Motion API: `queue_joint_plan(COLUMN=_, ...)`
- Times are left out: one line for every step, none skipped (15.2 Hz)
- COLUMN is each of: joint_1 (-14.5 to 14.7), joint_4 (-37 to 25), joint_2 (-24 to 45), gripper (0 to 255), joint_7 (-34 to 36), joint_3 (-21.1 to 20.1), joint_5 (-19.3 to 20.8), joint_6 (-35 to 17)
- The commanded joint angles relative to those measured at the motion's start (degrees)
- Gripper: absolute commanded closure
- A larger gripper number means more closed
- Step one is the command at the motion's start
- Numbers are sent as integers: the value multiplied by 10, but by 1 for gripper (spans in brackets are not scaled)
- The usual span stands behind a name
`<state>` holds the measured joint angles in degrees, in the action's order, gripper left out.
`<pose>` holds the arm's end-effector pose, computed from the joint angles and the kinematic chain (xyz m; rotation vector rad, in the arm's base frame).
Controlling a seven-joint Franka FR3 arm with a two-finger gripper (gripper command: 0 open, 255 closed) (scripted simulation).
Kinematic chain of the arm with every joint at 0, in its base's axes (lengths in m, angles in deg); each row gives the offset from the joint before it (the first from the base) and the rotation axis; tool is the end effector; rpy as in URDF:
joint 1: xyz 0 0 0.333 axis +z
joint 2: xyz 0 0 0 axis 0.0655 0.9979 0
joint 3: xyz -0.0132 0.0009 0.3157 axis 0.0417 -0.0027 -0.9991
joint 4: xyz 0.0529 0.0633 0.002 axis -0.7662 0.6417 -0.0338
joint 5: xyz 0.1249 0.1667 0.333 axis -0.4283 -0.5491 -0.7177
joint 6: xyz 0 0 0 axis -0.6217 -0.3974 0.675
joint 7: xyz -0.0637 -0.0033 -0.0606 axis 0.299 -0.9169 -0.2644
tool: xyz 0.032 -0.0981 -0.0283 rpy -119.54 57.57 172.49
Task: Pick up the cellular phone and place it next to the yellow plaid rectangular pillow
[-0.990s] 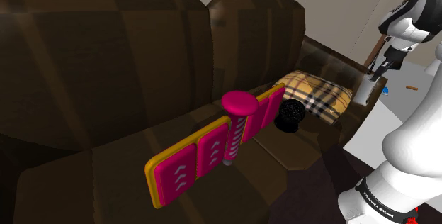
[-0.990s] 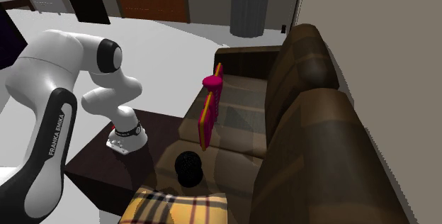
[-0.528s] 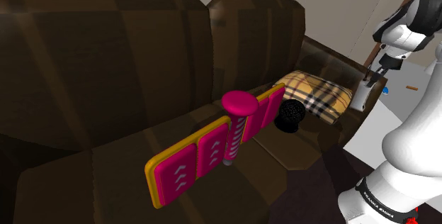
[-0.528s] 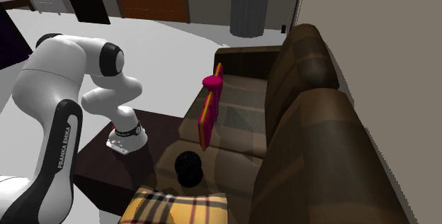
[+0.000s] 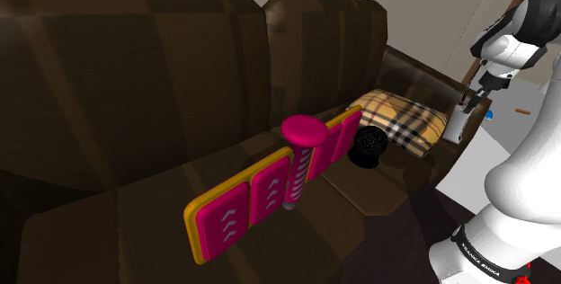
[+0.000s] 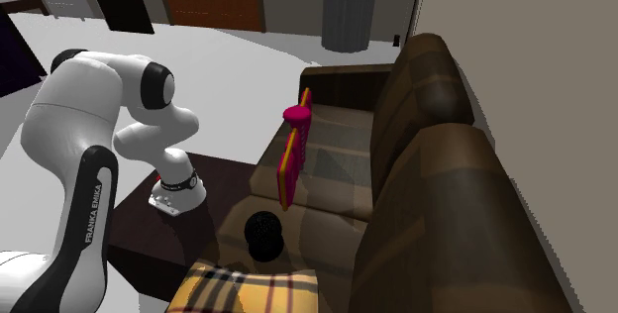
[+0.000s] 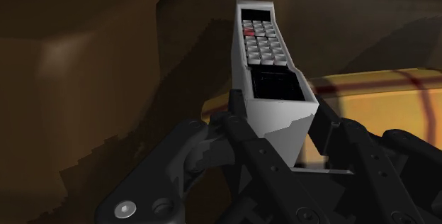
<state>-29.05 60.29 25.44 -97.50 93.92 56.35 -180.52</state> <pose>0.2298 -0.5899 0.3552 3.1101 -0.0219 0.1166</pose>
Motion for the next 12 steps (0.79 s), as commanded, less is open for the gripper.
queue_joint_plan(joint_1=0, joint_4=0, joint_2=0, gripper=255, joint_7=0, joint_3=0, joint_5=0, joint_6=0)
queue_joint_plan(joint_1=0, joint_4=0, joint_2=0, gripper=255, joint_7=0, joint_3=0, joint_5=0, joint_6=0)
queue_joint_plan(joint_1=0, joint_4=0, joint_2=0, gripper=0, joint_7=0, joint_3=0, joint_5=0, joint_6=0)
queue_joint_plan(joint_1=0, joint_4=0, joint_2=0, gripper=0, joint_7=0, joint_3=0, joint_5=0, joint_6=0)
queue_joint_plan(joint_1=0, joint_4=0, joint_2=0, gripper=0, joint_7=0, joint_3=0, joint_5=0, joint_6=0)
queue_joint_plan(joint_1=0, joint_4=0, joint_2=0, gripper=0, joint_7=0, joint_3=0, joint_5=0, joint_6=0)
queue_joint_plan(joint_1=0, joint_4=0, joint_2=0, gripper=0, joint_7=0, joint_3=0, joint_5=0, joint_6=0)
queue_joint_plan(joint_1=0, joint_4=0, joint_2=0, gripper=0, joint_7=0, joint_3=0, joint_5=0, joint_6=0)
queue_joint_plan(joint_1=4, joint_4=-6, joint_2=-11, gripper=0, joint_7=6, joint_3=6, joint_5=10, joint_6=14)
queue_joint_plan(joint_1=7, joint_4=-12, joint_2=-22, gripper=0, joint_7=12, joint_3=11, joint_5=19, joint_6=28)
queue_joint_plan(joint_1=10, joint_4=-19, joint_2=-32, gripper=0, joint_7=18, joint_3=15, joint_5=28, joint_6=42)
queue_joint_plan(joint_1=12, joint_4=-25, joint_2=-39, gripper=0, joint_7=22, joint_3=19, joint_5=35, joint_6=54)
